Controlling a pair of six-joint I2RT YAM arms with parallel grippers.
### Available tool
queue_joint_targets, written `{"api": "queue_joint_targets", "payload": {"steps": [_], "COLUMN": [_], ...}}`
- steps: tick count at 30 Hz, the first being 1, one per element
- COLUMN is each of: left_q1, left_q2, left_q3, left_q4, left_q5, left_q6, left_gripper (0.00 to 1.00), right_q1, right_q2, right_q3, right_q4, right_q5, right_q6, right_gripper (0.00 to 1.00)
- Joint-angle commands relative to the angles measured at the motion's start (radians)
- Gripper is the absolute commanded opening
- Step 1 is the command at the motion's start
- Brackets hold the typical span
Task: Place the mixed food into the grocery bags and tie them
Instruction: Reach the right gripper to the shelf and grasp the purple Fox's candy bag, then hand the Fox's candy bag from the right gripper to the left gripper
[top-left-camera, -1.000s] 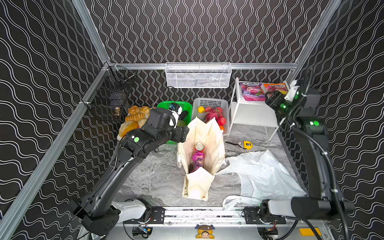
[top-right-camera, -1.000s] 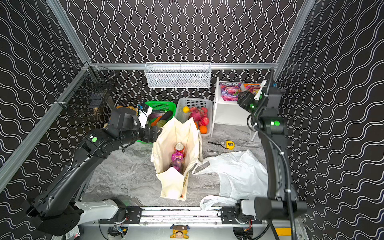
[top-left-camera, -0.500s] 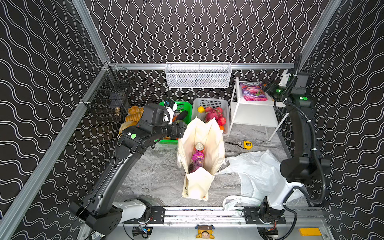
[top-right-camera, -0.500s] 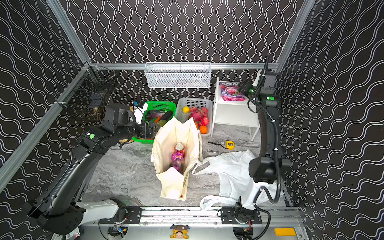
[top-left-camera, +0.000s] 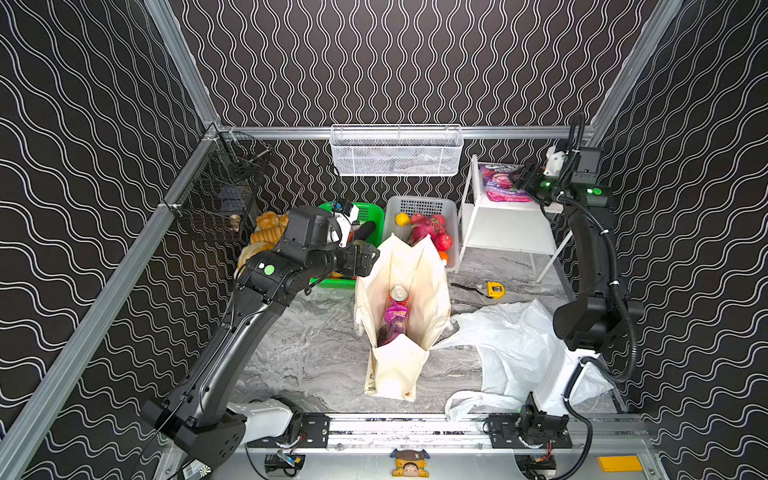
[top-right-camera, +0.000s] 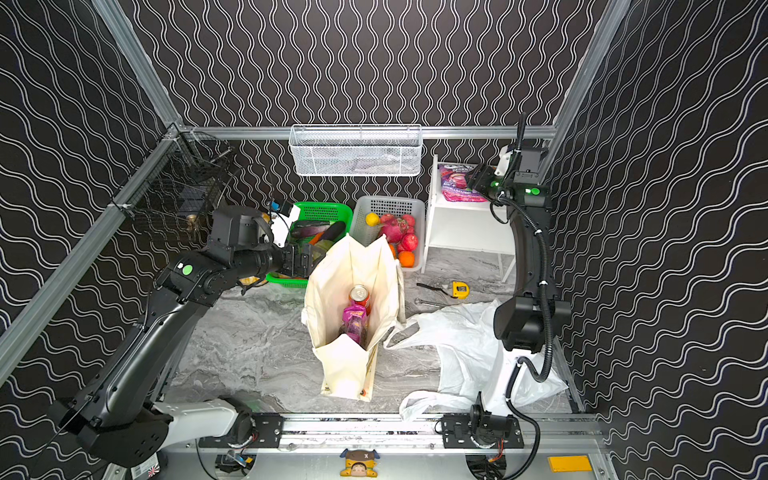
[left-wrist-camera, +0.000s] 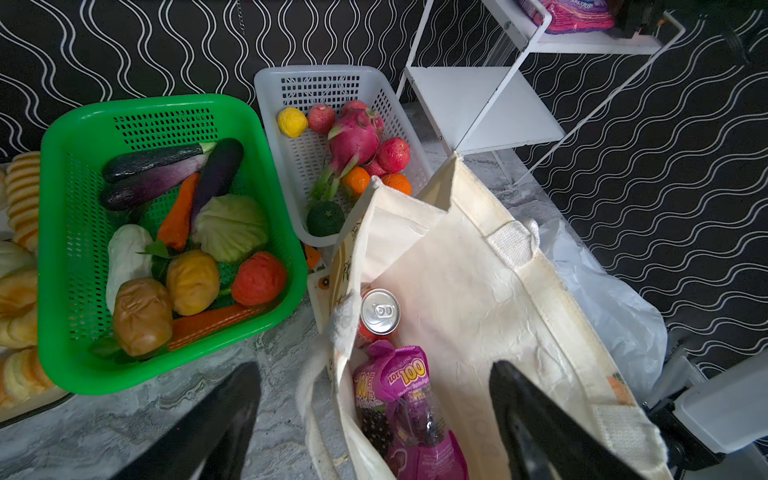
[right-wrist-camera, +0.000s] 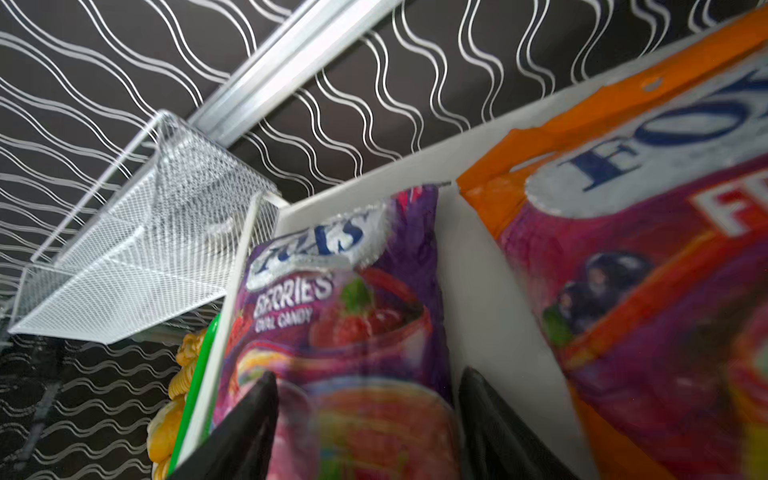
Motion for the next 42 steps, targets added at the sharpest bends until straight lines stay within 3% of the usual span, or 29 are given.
{"api": "queue_joint_targets", "payload": {"steps": [1,5,8,10,13,17,23,31,38,42], "left_q1": [0.002,0.002,0.001,0.002,0.002,0.002,0.003,0.002,0.002,-0.018], "left_q2": [0.011,0.019,0.022,0.022,0.021,0.016,0.022,0.05,0.085,0.108], "left_q3": [0.014,0.023,0.024,0.024,0.024,0.019,0.009,-0.011,-0.113,-0.171], "left_q4": [0.04,0.05,0.054,0.056,0.059,0.07,0.124,0.294,0.658,0.869], "left_q5": [0.046,0.065,0.082,0.094,0.105,0.124,0.199,0.366,0.565,0.6], "left_q6": [-0.007,-0.016,-0.024,-0.027,-0.035,-0.045,-0.099,-0.243,-0.524,-0.685], "left_gripper": [0.9,0.9,0.9,0.9,0.9,0.9,0.9,0.92,0.94,0.96], "right_q1": [0.002,0.002,0.001,0.002,0.003,0.005,0.009,0.015,0.069,0.192], "right_q2": [0.025,0.047,0.035,0.019,0.0,-0.043,-0.193,-0.53,-0.805,-0.881], "right_q3": [0.007,0.045,0.03,0.018,0.022,0.013,-0.082,-0.461,-0.817,-0.92], "right_q4": [-0.088,-0.144,-0.143,-0.132,-0.121,-0.088,-0.022,0.243,0.479,0.492], "right_q5": [-0.024,-0.004,-0.015,-0.029,-0.021,-0.064,-0.072,-0.2,-0.316,-0.267], "right_q6": [-0.035,-0.078,-0.099,-0.104,-0.104,-0.09,-0.076,0.024,0.134,0.139], "right_gripper": [0.72,0.72,0.59,0.37,0.17,0.03,0.02,0.02,0.02,0.03]}}
